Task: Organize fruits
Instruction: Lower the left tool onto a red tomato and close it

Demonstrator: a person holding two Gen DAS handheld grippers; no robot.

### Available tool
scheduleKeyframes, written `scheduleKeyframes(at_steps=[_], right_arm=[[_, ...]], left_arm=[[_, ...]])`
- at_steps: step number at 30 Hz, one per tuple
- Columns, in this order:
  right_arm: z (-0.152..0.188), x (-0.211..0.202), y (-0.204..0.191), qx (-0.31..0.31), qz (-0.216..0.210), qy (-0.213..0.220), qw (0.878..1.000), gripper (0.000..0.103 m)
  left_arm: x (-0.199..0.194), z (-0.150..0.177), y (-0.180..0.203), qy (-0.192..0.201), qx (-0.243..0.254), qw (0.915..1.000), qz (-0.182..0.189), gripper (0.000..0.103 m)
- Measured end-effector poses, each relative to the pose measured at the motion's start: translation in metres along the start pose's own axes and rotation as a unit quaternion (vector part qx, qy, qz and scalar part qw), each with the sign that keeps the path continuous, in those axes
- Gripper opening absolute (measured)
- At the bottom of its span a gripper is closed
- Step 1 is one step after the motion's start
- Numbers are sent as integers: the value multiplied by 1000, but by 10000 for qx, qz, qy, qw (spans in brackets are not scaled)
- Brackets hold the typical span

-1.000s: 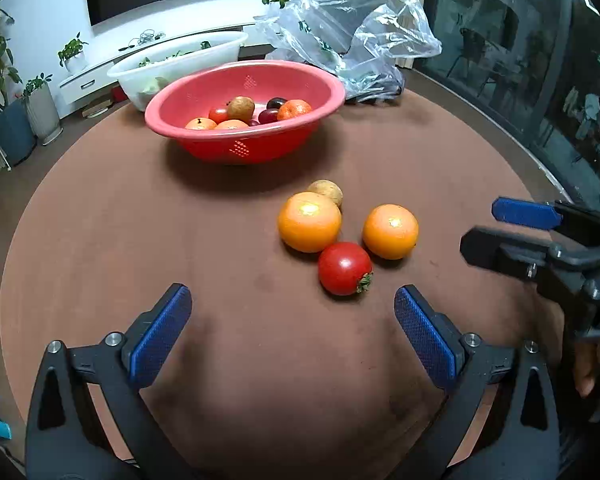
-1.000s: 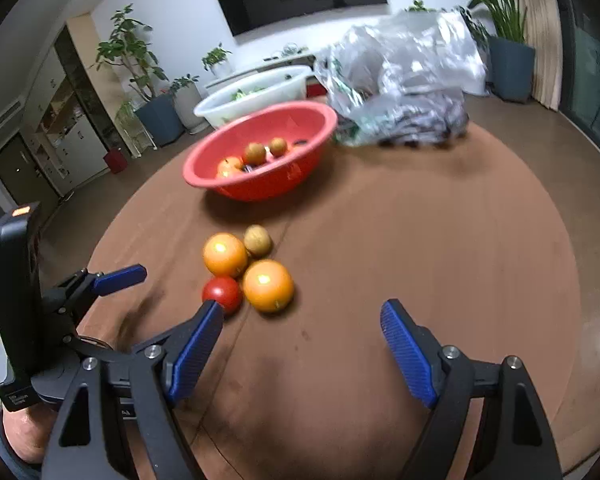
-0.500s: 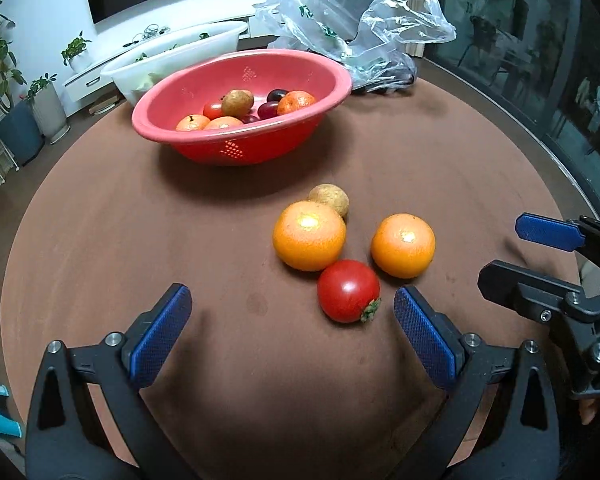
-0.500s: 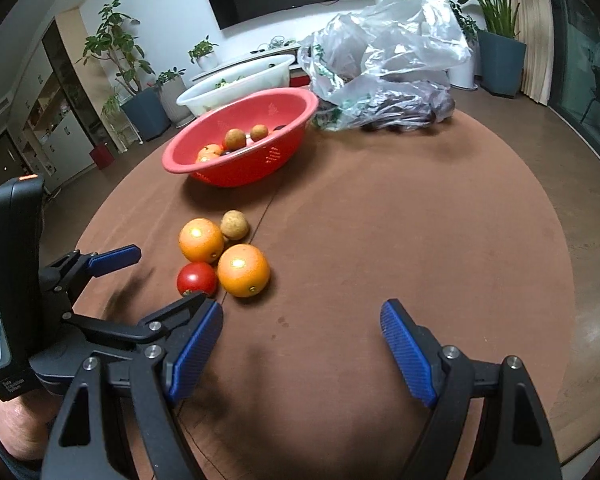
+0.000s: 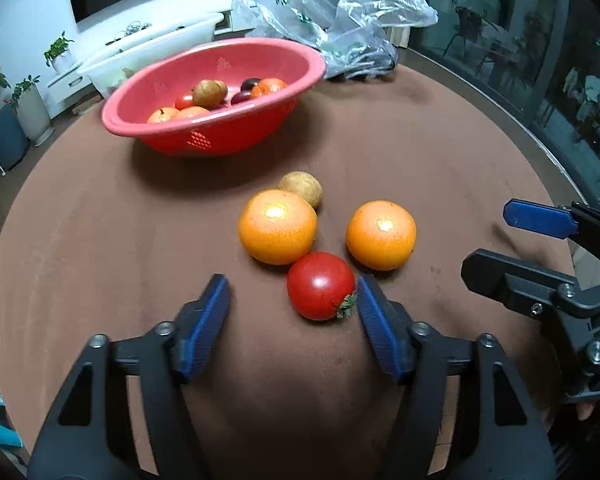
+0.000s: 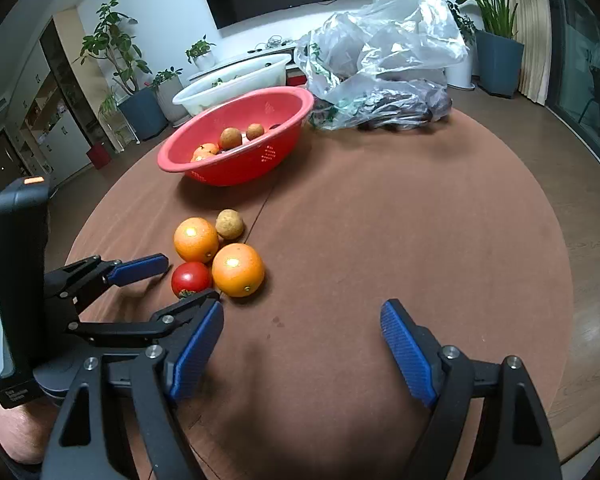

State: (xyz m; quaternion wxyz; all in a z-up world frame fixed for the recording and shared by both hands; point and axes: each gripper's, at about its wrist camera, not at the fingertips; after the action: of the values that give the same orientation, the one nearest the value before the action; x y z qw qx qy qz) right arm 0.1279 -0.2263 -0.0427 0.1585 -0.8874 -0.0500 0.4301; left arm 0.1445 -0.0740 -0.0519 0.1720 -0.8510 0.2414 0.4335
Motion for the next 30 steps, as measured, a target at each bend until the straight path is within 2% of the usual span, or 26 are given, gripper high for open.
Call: scheduleKeyframes(at_steps=[1,3,9,22,27,30], right_arm=[[0,0,0,-1,4,-6,10000,83],[1,1,0,-4,1,-17,10000,83],[2,3,-1,-25,17,-65,10000,81],[-5,16,-22,-439,-41,-278,9986,77],[-13,33,-33,-609,-88,-465,9970,73],[-17,41,-40,-737,-35,-561,9957,68]], left_arm=[[0,0,0,0,8,10000,26,58],[0,-1,1,25,26,10000,68,46],[0,-2,6,70,104,9998,171,30],[-27,21,-13,179,-178,9992,317,30],[-34,35,-30,155,-389,9988,234,30],[-36,43,-42,142,-537,9983,187,30]])
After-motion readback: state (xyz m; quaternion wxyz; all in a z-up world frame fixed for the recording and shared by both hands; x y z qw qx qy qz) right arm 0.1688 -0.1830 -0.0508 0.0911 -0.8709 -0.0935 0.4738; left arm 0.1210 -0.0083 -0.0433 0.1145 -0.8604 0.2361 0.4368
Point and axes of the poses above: each gripper's, at about its wrist camera, not at the fingertips, and x roughly the way its jaws point, y to its right, z to its underside, and after that the axes turned 9 degrees about x, right-handed
